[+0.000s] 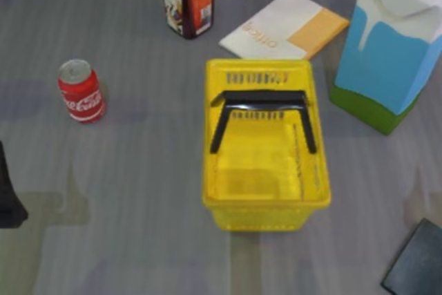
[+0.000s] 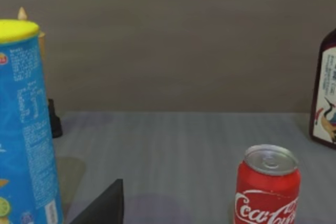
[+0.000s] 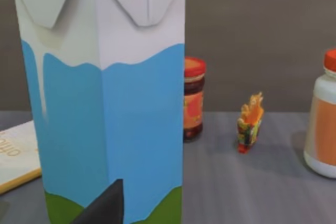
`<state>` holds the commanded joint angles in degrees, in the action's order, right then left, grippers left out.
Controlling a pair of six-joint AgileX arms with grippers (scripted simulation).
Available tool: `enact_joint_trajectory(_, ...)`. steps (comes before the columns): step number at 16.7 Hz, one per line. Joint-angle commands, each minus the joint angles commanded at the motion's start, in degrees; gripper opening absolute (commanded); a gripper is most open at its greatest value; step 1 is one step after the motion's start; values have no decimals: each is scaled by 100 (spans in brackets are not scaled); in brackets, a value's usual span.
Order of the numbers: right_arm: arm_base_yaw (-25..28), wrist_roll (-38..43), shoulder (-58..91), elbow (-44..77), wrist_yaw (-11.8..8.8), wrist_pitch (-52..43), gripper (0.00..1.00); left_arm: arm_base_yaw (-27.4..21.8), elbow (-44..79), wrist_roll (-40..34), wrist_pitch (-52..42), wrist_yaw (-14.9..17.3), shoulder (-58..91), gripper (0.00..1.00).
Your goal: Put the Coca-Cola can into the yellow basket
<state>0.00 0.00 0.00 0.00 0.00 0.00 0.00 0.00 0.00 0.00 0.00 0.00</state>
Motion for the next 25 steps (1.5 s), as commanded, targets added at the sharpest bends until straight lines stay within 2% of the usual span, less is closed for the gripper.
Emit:
enact_joint_trajectory(5,0,0,0,0,0,0,100,-68,300,116,-267,37,333,100)
enact_joint_trajectory(10,0,0,0,0,0,0,100,-313,1761,651,-1459,153,1934,100)
enact_joint_trajectory(19,0,0,0,0,0,0,100,-750,6297,2139,-4463,333,6646,100)
enact_joint_trajectory(25,0,0,0,0,0,0,100,-837,9512,3123,-6279,300,10104,100)
